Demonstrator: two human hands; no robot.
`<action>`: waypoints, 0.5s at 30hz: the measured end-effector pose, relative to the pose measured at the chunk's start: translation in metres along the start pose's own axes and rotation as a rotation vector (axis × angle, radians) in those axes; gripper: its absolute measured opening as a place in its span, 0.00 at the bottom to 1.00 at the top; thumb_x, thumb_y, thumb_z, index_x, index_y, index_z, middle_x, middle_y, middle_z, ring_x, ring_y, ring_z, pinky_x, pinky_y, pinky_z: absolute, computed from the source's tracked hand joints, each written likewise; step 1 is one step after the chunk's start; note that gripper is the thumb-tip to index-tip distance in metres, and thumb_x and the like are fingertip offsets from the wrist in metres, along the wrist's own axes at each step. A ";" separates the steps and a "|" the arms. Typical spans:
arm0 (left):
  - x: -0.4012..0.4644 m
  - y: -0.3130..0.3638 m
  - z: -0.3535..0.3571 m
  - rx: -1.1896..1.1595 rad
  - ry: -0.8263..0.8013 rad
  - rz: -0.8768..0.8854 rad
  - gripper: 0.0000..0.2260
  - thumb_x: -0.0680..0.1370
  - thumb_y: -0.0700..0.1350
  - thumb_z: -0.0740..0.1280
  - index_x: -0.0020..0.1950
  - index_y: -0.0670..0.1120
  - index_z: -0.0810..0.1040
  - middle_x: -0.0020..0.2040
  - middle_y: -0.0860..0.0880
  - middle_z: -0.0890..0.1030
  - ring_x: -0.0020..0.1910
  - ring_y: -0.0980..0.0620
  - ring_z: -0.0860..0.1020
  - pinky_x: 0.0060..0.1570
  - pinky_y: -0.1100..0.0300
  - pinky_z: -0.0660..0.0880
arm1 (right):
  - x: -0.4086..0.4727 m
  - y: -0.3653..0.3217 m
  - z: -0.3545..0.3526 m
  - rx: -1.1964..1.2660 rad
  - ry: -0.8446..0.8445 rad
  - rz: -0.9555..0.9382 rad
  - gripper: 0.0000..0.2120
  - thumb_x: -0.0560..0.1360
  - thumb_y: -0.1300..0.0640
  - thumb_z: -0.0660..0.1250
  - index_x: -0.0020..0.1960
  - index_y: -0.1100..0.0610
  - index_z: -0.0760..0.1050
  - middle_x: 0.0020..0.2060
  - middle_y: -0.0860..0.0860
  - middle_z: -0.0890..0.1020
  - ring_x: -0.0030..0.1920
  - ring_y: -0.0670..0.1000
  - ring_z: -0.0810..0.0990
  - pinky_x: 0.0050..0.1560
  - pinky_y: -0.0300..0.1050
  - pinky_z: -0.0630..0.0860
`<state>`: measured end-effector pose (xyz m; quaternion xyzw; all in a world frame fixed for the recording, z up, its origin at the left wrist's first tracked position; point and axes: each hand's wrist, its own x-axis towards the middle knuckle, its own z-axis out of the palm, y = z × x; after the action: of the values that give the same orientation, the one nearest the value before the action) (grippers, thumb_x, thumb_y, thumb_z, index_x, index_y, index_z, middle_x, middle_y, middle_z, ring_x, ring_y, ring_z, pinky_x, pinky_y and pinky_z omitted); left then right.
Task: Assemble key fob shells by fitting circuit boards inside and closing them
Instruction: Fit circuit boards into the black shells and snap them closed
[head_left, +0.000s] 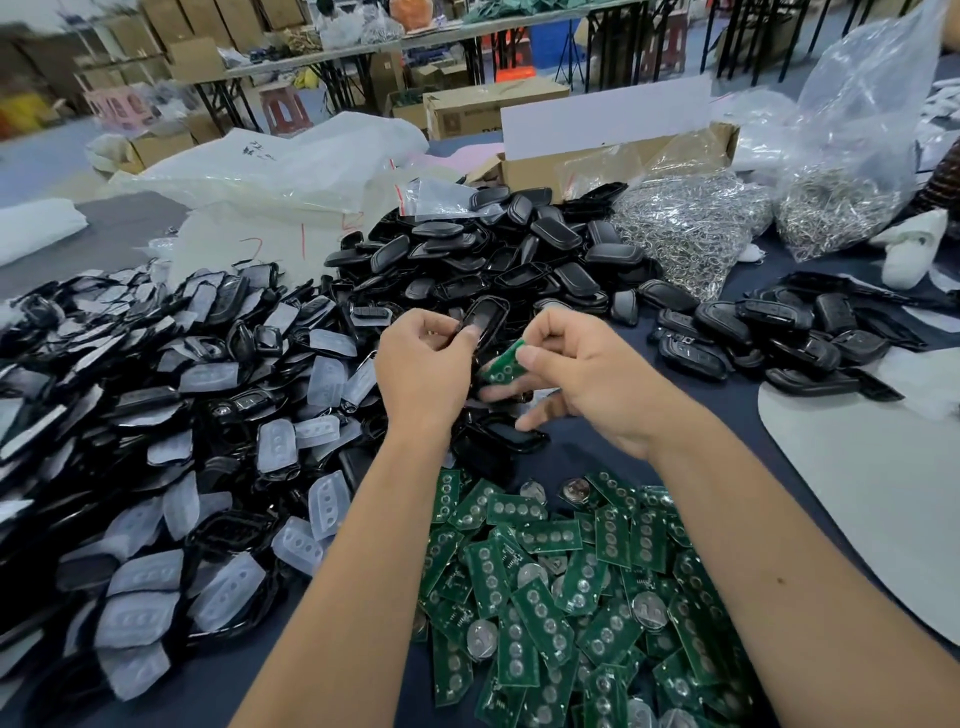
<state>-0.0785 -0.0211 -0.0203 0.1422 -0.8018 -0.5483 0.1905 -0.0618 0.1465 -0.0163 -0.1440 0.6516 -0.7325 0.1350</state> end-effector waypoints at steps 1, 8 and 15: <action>-0.001 -0.001 -0.002 -0.042 -0.002 -0.006 0.06 0.75 0.47 0.77 0.44 0.49 0.80 0.42 0.49 0.86 0.45 0.49 0.85 0.53 0.45 0.82 | 0.003 0.005 0.003 0.023 0.041 -0.008 0.05 0.86 0.65 0.61 0.51 0.60 0.69 0.49 0.67 0.80 0.47 0.60 0.88 0.30 0.42 0.80; -0.013 -0.008 -0.016 -0.228 -0.106 -0.015 0.05 0.76 0.38 0.76 0.43 0.46 0.83 0.37 0.47 0.87 0.35 0.46 0.87 0.39 0.55 0.85 | 0.013 0.023 0.002 -0.167 0.289 -0.116 0.12 0.86 0.63 0.60 0.53 0.50 0.78 0.37 0.50 0.75 0.33 0.47 0.71 0.29 0.39 0.68; -0.019 -0.010 -0.023 -0.383 -0.195 -0.180 0.07 0.80 0.33 0.70 0.48 0.42 0.86 0.42 0.43 0.87 0.38 0.45 0.87 0.40 0.61 0.83 | 0.012 0.025 0.007 -0.358 0.409 -0.234 0.08 0.82 0.59 0.69 0.60 0.50 0.79 0.34 0.45 0.77 0.31 0.49 0.75 0.34 0.46 0.72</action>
<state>-0.0512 -0.0352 -0.0247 0.1209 -0.6819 -0.7163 0.0861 -0.0703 0.1326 -0.0400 -0.0891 0.7632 -0.6301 -0.1121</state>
